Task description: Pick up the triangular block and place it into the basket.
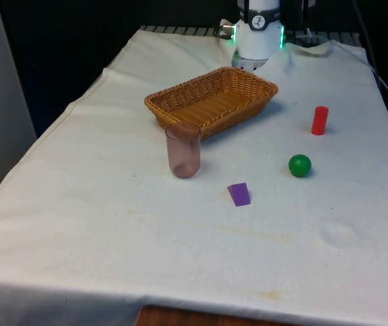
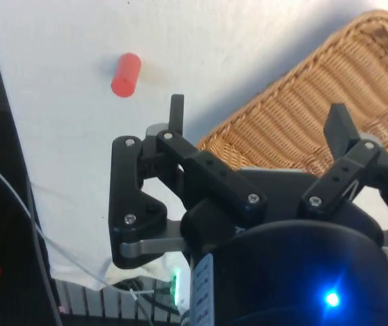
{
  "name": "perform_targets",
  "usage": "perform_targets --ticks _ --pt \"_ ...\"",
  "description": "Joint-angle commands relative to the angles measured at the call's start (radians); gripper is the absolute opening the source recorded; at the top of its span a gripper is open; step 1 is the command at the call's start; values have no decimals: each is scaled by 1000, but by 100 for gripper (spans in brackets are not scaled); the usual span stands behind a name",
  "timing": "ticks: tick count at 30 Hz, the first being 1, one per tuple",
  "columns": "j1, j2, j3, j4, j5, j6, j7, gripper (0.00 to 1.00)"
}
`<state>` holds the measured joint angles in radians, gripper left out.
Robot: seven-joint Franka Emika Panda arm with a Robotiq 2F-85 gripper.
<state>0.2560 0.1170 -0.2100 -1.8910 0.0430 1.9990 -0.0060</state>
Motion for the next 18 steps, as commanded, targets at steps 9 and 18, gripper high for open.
perform_targets --ticks 9,18 --pt "4 16 31 -62 1 114 18 100" --pt "1 84 61 -39 0 166 36 100"
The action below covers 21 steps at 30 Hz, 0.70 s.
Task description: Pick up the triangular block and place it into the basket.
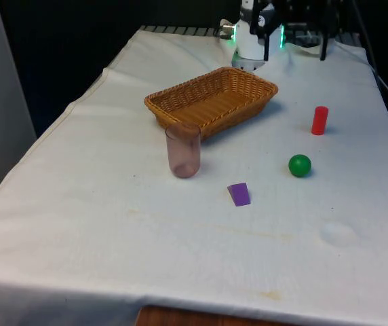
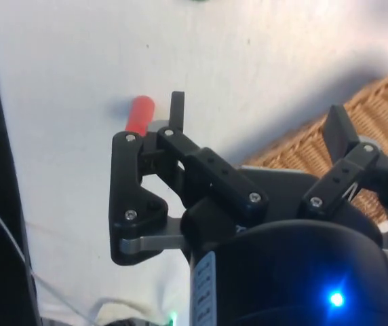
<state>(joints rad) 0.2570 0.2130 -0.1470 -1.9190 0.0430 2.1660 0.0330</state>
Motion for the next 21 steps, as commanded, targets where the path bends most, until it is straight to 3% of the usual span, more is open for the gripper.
perform_targets --ticks 1,10,13,19,21 --pt "3 20 1 19 -3 0 8 100" --pt "4 108 12 110 -2 0 17 100" --pt "10 148 13 151 -9 -3 33 100" --pt "8 184 18 168 -3 6 34 100" --pt "10 200 16 162 -5 38 43 100"
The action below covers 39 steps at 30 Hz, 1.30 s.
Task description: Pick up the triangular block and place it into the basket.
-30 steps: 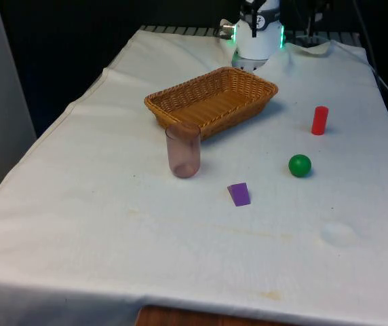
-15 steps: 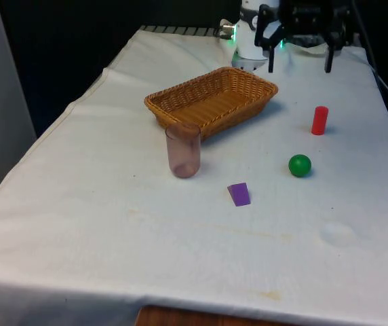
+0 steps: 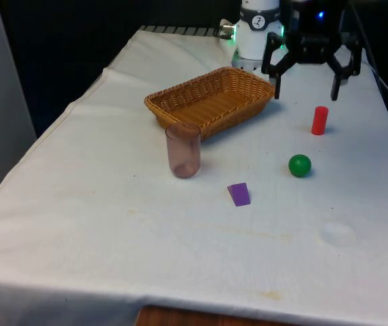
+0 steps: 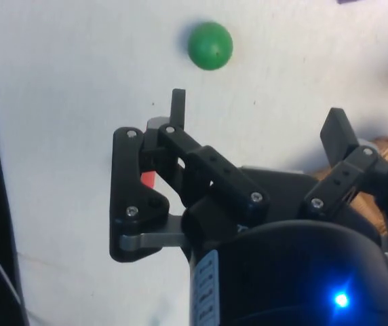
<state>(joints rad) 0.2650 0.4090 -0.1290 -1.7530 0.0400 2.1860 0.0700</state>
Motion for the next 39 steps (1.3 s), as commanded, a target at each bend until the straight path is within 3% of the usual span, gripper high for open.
perform_targets --ticks 1,6,7,16,17,26,27,28,31,35,36,37,39 --pt "1 10 -2 -5 -2 26 7 100" --pt "-1 41 -3 -14 -1 76 14 100" --pt "-1 39 -2 -9 0 59 10 100" --pt "-7 90 -9 -24 2 160 2 100" --pt "-3 87 -11 -23 0 147 7 100" --pt "-24 144 -30 -25 13 243 -67 100" --pt "-15 138 -36 -25 4 227 -53 100" --pt "-27 150 -31 -25 13 251 -75 100" --pt "-35 174 -38 -24 20 283 -105 100" --pt "-41 195 -45 -25 28 315 -135 100" --pt "-31 190 -54 -25 19 300 -120 100" --pt "-43 200 -45 -26 30 322 -141 100" --pt "-50 219 -48 -26 38 344 -165 100"
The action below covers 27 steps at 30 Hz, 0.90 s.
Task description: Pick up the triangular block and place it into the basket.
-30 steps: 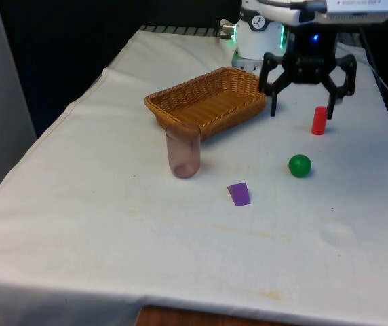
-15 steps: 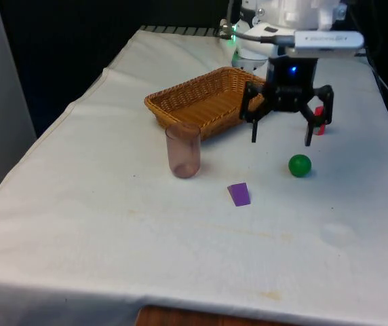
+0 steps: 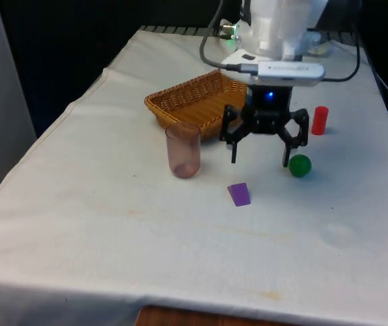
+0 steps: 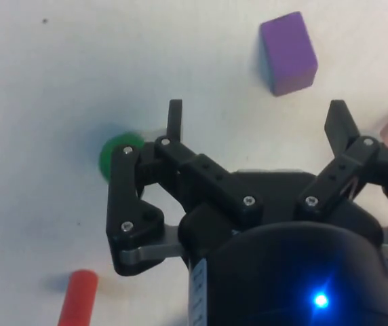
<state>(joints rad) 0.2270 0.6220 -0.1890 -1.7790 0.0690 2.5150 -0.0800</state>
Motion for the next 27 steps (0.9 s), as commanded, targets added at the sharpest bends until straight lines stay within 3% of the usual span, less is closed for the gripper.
perform_targets --ticks 1,5,6,7,15,16,17,23,24,25,27 --pt "-13 11 10 0 13 21 -23 100" --pt "-19 40 2 3 36 56 -67 100" --pt "-9 36 -9 1 28 46 -56 100" --pt "-22 46 2 5 39 62 -76 100" --pt "-34 86 -4 17 85 101 -157 100" --pt "-21 85 -19 14 81 95 -148 100" --pt "-34 88 -5 18 91 103 -166 100" --pt "-40 100 -6 19 118 108 -205 100" --pt "-27 96 -19 15 107 98 -190 100" --pt "-41 102 -5 19 119 108 -207 100" --pt "-42 103 -5 19 121 108 -212 95"
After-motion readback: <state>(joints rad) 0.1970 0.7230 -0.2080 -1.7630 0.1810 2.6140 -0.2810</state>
